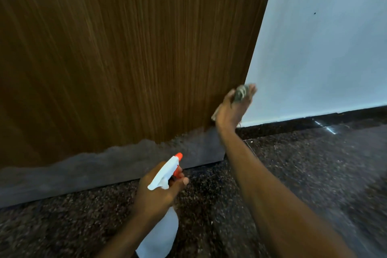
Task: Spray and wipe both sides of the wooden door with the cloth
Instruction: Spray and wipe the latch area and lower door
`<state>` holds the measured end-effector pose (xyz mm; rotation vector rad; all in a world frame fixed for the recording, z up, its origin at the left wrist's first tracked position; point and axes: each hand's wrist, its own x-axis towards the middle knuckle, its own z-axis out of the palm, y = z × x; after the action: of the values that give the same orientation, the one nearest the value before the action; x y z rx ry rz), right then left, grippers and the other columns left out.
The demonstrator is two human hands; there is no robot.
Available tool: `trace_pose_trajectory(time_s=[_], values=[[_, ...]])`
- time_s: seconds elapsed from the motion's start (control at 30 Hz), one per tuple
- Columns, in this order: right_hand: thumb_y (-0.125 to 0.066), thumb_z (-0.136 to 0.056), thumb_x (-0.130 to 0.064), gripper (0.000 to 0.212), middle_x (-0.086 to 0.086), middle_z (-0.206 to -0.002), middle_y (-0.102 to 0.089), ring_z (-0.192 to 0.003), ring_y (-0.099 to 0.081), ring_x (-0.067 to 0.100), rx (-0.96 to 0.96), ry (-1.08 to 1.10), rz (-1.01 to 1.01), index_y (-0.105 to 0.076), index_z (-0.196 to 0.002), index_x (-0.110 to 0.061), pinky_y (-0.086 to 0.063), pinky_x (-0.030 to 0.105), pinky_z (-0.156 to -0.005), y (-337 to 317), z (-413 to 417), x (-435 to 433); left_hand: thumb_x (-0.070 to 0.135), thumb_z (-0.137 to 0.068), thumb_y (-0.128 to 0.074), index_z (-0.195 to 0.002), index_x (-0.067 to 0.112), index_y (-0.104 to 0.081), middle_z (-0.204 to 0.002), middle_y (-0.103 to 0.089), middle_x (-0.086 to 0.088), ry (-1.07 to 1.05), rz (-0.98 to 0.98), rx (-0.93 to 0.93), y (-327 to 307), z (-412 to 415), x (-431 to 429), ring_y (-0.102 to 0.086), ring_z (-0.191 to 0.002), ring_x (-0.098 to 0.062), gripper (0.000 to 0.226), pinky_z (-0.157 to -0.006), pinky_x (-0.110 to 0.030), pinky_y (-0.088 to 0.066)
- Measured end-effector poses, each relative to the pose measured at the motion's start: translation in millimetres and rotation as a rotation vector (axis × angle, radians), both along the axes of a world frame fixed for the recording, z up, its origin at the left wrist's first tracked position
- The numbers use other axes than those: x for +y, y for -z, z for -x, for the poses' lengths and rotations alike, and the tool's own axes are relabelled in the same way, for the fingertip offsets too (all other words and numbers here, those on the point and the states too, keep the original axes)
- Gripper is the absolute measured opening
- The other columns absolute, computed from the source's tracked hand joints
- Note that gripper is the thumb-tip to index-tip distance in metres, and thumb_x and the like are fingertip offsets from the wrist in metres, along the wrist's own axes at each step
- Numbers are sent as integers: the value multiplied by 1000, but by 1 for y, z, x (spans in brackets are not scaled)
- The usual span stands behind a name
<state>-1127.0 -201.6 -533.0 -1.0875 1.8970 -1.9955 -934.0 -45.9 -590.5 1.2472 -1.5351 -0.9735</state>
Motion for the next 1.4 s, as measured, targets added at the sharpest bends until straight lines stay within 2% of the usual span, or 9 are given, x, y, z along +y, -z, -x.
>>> trace_pose_trajectory(time_s=[0.23,0.37,0.47,0.57,0.83,1.03,1.23,1.3,1.4], values=[[-47,-91,-42,84,11,-163,9,-149,7,41,925,-34,-30,2,-156,-19,7,56,-119,47,-12,-3,20,-74,-77,-89,46,-58,-86,-70,17,-8,-26,7,4,12,-3,-59,-81,14,35,-64,2,-39],[-40,-103,-33,78,-3,-160,27,-149,16,26,390,-266,-227,18,-153,-25,-5,46,-121,155,4,34,39,-71,-78,-90,56,-53,-89,-66,19,-17,-41,-164,12,22,-7,-56,-82,11,35,-77,-9,-37],[-35,-105,-37,64,0,-163,-14,-148,-22,25,-162,-327,-304,-1,-158,-25,-20,37,-120,178,22,44,49,-76,-69,-117,61,-45,-102,-59,23,-77,-45,-379,32,24,-6,-54,-98,2,49,-88,-13,-34],[-33,-105,-40,55,15,-148,-44,-132,-46,31,-364,-89,-297,-22,-155,-17,-35,32,-105,149,22,34,48,-76,-69,-105,61,-50,-96,-57,31,-94,-143,-276,41,24,-7,-55,-98,3,38,-79,1,-32],[-35,-102,-43,73,-1,-159,24,-149,15,16,184,-94,-240,22,-146,-28,-1,40,-123,150,-60,23,22,-76,-76,-74,45,-59,-74,-66,16,-179,-200,93,28,16,-9,-65,-70,-8,29,-66,-27,-52],[-29,-99,-57,76,11,-165,-2,-148,-17,34,-600,-106,-344,18,-153,-31,-20,48,-120,175,-28,7,17,-75,-76,-76,35,-63,-71,-70,10,-195,-206,121,27,4,-3,-66,-63,-12,22,-57,-28,-53],[-38,-101,-43,76,-2,-155,35,-145,26,22,125,-202,-229,14,-154,-28,6,42,-116,148,-73,23,17,-76,-76,-76,46,-56,-70,-59,40,-143,-220,61,26,0,-1,-55,-73,21,36,-64,-2,-37],[-37,-99,-50,80,4,-159,28,-149,17,24,102,-285,-346,18,-152,-25,-2,45,-122,182,-79,34,25,-73,-78,-80,47,-57,-78,-62,32,-154,-244,31,27,4,-3,-58,-82,13,31,-68,-5,-38],[-28,-96,-64,89,20,-162,-12,-144,-28,36,-397,-223,-474,21,-153,-16,-29,46,-116,198,-59,27,49,-69,-74,-92,54,-52,-86,-57,25,-219,-276,-141,33,7,-4,-55,-95,-3,32,-81,-20,-40]])
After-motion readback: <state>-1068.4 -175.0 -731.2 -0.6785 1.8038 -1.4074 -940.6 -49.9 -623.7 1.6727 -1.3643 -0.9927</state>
